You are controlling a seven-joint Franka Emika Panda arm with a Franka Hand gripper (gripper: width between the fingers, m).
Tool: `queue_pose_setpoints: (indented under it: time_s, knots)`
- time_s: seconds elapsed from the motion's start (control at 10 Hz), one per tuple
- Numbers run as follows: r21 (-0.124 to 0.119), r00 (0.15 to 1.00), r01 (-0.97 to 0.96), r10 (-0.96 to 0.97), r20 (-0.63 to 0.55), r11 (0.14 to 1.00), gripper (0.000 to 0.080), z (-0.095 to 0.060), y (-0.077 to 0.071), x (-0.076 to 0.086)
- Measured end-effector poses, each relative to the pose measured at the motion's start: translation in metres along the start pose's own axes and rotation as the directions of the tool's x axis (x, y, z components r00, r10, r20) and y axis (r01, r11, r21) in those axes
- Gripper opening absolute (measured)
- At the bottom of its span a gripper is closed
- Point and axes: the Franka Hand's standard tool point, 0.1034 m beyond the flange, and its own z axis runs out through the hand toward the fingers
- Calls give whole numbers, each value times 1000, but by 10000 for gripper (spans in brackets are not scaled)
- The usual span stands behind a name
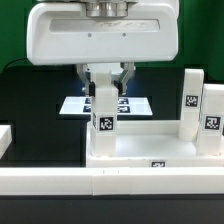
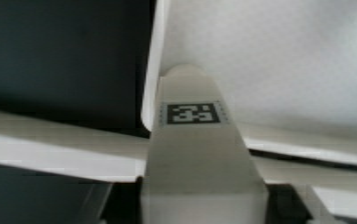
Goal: Assemble desk
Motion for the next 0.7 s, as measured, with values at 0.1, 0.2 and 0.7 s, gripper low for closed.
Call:
queue_pose_setpoints:
  time_s: [0.1,0.2,0.7]
  knots:
    - [-1,994,-114,114,-4,994,284,0,0,-1]
    - [-1,967,-253,253,-14,967,285,0,0,-2]
    - [-12,863,-504,503,-34,864,286,0,13,-4]
